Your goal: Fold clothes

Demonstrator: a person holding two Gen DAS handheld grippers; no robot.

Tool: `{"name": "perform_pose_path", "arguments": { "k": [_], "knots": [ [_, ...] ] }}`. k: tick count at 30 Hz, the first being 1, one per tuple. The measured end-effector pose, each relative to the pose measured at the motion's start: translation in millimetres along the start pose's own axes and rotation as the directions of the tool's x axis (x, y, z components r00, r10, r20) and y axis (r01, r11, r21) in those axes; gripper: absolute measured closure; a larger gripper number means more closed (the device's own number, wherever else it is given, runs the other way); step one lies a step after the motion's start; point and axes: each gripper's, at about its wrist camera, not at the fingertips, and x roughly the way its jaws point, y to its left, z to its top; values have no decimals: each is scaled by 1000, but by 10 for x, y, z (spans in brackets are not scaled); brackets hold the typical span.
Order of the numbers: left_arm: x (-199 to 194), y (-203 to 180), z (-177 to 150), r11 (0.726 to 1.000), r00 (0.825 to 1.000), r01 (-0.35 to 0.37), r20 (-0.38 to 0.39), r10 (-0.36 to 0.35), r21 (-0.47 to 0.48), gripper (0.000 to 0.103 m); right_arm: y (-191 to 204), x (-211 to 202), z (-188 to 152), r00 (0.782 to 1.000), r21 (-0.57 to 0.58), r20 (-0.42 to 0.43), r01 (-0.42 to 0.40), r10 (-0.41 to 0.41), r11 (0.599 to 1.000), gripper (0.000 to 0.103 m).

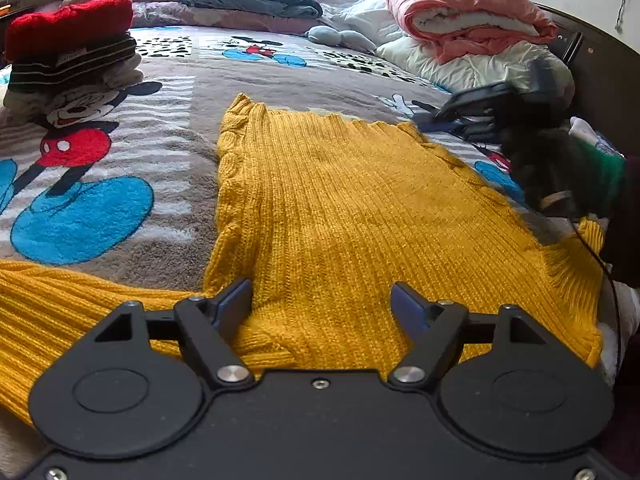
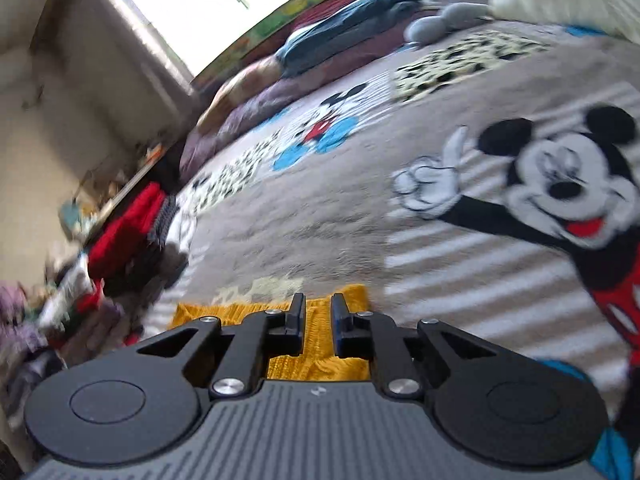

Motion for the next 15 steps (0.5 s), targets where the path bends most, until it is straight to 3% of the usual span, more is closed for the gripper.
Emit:
{"name": "perform_pose_path", "arguments": {
  "k": [1,2,4,6,12,15],
  "knots": [
    [0,13,4,1000,1000,4,-1,-4,-7,26,-49,82,-4,1000,17,-17,22,-21,1000,88],
    [-3,20,10,1000,1000,7,-3,-7,-13,26,-110,147,-13,999,38,-30,43,-42,998,98],
    [-6,31,12,1000,1000,12,-3,-12,-19,26,-191,201,-14,996,77,-46,74,-70,994,100],
    [-6,28,2,1000,1000,12,0,-12,-17,26,-138,64,6,997,75,-34,79,-76,994,87],
    [3,11,-11,1000,1000,8,5,-8,-11,24,216,-721,-362,1000,0,-9,-19,19,1000,86],
    [18,7,-20,1000,1000,6,3,-6,-1,22,209,-887,-691,998,78,-20,-59,61,995,88]
  ]
}}
